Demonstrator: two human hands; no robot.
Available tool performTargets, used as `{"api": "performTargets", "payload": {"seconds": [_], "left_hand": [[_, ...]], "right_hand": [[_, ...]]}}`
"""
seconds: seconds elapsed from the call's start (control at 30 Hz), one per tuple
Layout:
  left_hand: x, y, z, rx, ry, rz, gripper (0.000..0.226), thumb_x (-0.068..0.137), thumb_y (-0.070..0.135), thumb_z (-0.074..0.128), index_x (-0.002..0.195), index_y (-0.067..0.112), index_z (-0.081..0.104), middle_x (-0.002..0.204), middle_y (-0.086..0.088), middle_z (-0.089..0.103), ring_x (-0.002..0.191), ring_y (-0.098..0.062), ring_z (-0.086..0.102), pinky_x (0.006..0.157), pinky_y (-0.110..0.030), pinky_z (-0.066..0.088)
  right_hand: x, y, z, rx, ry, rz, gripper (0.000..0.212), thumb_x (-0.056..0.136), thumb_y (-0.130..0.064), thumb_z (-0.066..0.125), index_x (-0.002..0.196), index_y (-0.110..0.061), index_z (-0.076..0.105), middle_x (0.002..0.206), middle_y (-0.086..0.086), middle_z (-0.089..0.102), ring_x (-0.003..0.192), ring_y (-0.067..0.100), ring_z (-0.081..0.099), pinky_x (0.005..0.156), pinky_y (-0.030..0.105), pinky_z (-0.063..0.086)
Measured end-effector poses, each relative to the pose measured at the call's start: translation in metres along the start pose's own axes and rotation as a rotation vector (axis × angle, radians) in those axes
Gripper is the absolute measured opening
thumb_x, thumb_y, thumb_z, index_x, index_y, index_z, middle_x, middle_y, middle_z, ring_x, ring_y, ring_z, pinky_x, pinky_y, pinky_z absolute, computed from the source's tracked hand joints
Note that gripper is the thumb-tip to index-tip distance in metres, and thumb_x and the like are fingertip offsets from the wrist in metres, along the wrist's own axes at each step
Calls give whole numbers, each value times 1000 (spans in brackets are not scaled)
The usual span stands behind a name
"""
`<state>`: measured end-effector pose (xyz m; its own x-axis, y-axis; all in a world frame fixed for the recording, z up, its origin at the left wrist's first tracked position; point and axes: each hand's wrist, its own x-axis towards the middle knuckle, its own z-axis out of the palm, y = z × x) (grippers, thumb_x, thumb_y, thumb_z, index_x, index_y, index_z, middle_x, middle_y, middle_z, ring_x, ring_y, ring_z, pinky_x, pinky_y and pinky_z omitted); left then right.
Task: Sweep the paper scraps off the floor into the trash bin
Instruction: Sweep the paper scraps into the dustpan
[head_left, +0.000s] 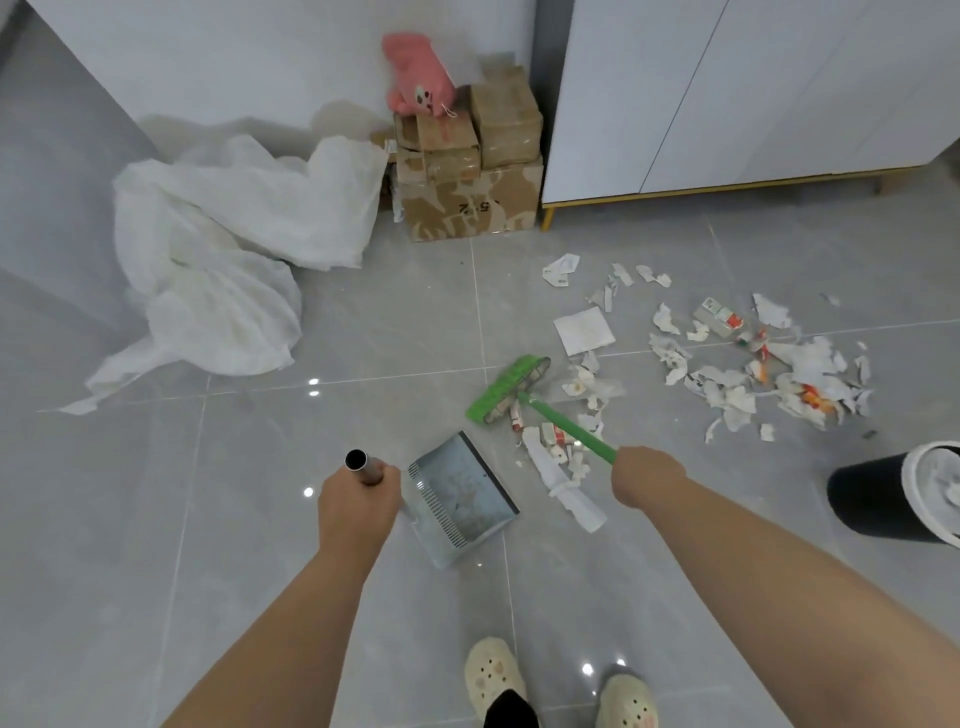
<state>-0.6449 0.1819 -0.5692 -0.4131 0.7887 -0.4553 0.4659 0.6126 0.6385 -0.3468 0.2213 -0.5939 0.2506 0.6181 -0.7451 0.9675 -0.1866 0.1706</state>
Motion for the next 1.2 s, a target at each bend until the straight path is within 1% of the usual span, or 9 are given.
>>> {"api": "performTargets", "payload": {"seconds": [0.23, 0.4, 0.47, 0.57, 0.63, 0.73, 0.87, 1.07, 1.2], "left_hand": [[6, 12, 15, 75, -20, 18, 21, 82, 14, 48, 65, 3, 48, 58, -8, 42, 53, -19, 36, 51, -28, 29], [15, 12, 33, 35, -59, -28, 15, 83, 13, 47, 70, 7, 51, 57, -6, 45, 57, -19, 37, 53, -28, 31], [20, 7, 36, 17, -61, -51, 17, 84, 12, 46, 74, 2, 54, 55, -4, 48, 56, -19, 40, 52, -26, 31], [32, -4, 36, 9, -53, -51, 26, 84, 16, 46, 88, -6, 59, 68, -11, 52, 62, -21, 50, 56, -29, 37], [37, -8, 35, 34, -76, -54, 27, 83, 19, 46, 88, -4, 59, 70, -11, 52, 64, -22, 52, 59, -31, 39], [36, -6, 35, 57, -145, -53, 17, 83, 21, 45, 82, 8, 57, 72, -10, 50, 66, -22, 52, 61, -33, 39], [37, 1, 32, 98, -179, -66, 13, 82, 19, 45, 71, 13, 44, 66, -8, 44, 63, -22, 46, 59, -33, 35], [33, -2, 29, 81, -177, -69, 26, 83, 19, 46, 60, 16, 32, 57, -4, 37, 54, -20, 35, 56, -32, 30], [27, -7, 28, 95, -201, -53, 21, 84, 20, 48, 65, 14, 45, 60, -4, 42, 56, -21, 40, 58, -31, 34]], "right_hand": [[-8, 38, 12, 248, -15, 53, 30, 88, -14, 44, 114, -13, 60, 91, 3, 58, 82, 23, 56, 67, 25, 41], [-2, 52, -4, 434, -41, 145, 23, 89, -7, 42, 108, -8, 53, 69, 6, 45, 55, 18, 46, 46, 23, 33], [8, 54, -8, 513, -89, 205, 15, 90, -2, 42, 105, -4, 46, 67, 12, 44, 52, 18, 42, 46, 24, 32], [12, 48, -3, 622, -176, 288, 6, 94, -3, 39, 97, 2, 41, 61, 13, 46, 49, 18, 38, 43, 22, 29], [11, 40, 11, 577, -212, 273, 14, 97, -8, 38, 89, 2, 43, 53, 11, 50, 48, 19, 39, 39, 18, 30], [-6, 26, 23, 569, -248, 211, 11, 95, -7, 40, 103, 0, 44, 67, 13, 45, 50, 20, 40, 43, 24, 31], [-32, 22, 35, 517, -284, 118, 36, 94, -5, 36, 128, 3, 39, 71, 13, 44, 49, 19, 40, 44, 25, 31], [-77, 18, 36, 598, -419, 70, 28, 94, -4, 26, 121, -5, 36, 70, 11, 41, 45, 16, 32, 42, 23, 26], [-92, 37, 36, 731, -439, 124, 20, 96, -9, 25, 112, -7, 36, 66, 10, 41, 39, 13, 30, 37, 14, 26]]}}
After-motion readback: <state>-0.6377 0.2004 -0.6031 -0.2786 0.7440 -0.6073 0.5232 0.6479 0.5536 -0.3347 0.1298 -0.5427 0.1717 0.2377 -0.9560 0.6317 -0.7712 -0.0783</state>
